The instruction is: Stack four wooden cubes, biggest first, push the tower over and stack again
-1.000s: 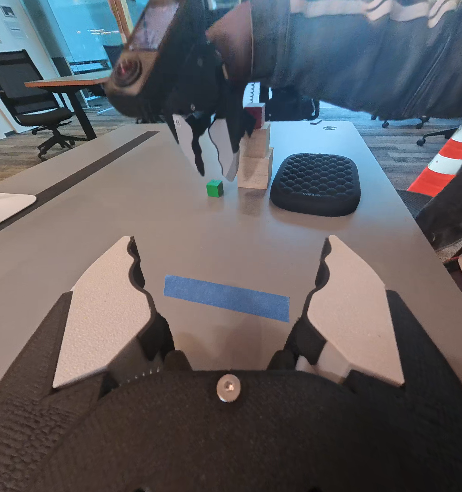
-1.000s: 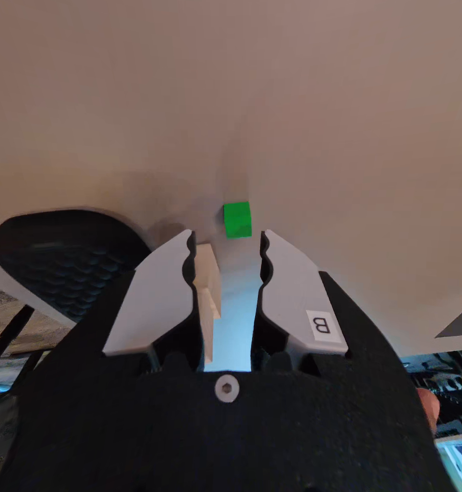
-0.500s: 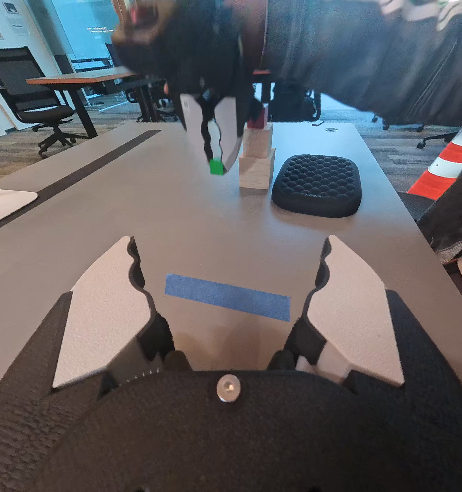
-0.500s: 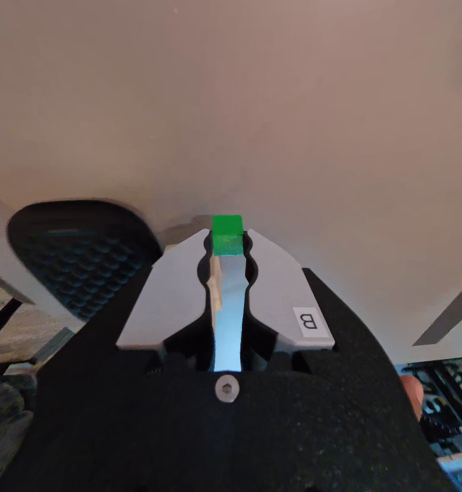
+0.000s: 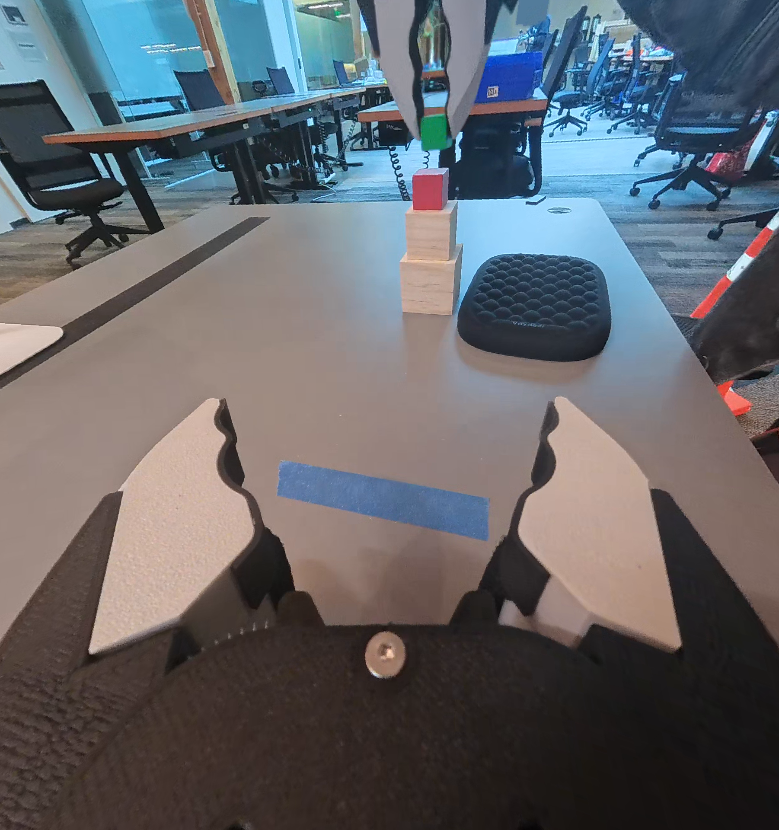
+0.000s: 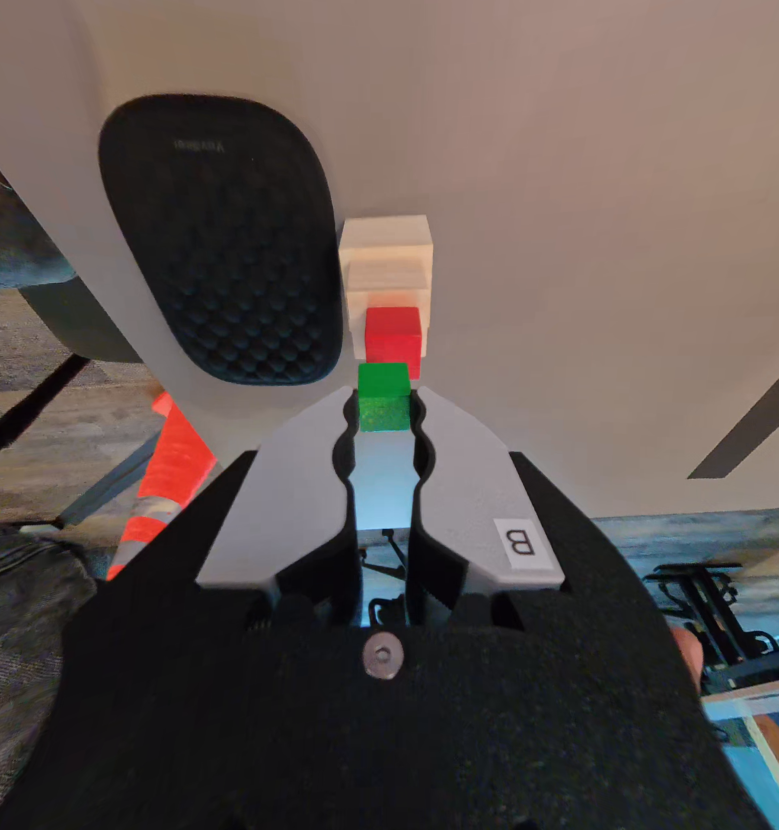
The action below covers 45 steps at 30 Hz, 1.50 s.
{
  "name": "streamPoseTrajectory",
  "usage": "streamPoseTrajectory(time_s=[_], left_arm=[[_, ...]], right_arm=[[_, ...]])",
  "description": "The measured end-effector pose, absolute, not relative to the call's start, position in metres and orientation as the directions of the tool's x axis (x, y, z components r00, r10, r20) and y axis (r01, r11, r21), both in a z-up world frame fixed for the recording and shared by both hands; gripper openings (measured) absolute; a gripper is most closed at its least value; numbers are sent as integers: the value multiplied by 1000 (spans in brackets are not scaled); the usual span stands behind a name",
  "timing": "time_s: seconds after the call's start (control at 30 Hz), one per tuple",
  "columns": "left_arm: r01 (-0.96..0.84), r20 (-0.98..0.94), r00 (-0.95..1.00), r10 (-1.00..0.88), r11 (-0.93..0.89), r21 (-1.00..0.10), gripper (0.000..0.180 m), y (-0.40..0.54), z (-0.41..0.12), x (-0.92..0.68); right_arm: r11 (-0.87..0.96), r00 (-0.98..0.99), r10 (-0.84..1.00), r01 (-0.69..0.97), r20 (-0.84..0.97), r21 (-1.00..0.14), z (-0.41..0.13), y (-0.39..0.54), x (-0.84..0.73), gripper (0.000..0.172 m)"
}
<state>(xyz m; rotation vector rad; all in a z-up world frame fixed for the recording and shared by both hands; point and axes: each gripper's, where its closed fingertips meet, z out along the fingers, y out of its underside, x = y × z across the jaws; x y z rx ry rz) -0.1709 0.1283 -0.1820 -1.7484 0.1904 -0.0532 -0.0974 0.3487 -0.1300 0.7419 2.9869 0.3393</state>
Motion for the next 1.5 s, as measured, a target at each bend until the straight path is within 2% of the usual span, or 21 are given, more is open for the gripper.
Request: streamPoseTrajectory(time_s=[0.4, 0.9, 1.07, 1.17, 1.23, 1.3, 1.33, 1.4, 1.43, 1.5], left_arm=[[-92, -65, 986, -155, -171, -981, 126, 128, -182, -172], [-87, -61, 986, -155, -169, -982, 126, 128, -181, -172], [-84, -58, 986, -154, -168, -982, 126, 128, -181, -172], [-83, -57, 987, -153, -165, -983, 126, 128, -180, -172], [-85, -59, 986, -154, -167, -982, 126, 127, -180, -172], [-83, -57, 986, -154, -169, -982, 126, 128, -181, -172], [-81, -55, 987, -152, -169, -982, 126, 128, -181, -173], [-80, -55, 987, -151, -168, -983, 126, 128, -180, -173], [-81, -56, 987, -150, -167, -983, 126, 128, -180, -173], [-83, -58, 987, -150, -169, -982, 126, 128, -181, -173]], right_arm=[[854, -885, 465, 451, 10, 260, -143, 350, -100, 21], [846, -878, 478, 469, 26, 254, -145, 352, -103, 21], [845, -872, 487, 483, 41, 230, -142, 352, -102, 33], [843, -844, 524, 533, 110, 73, -131, 345, -107, 39], [802, -775, 597, 581, 205, -139, -118, 341, -114, 45], [708, -666, 698, 584, 263, -397, -105, 340, -115, 48], [643, -606, 750, 570, 266, -512, -102, 341, -112, 41], [507, -503, 835, 545, 224, -667, -106, 347, -101, 7], [455, -471, 860, 536, 195, -711, -114, 348, -94, 0], [392, -453, 882, 545, 133, -741, -139, 348, -80, 0]])
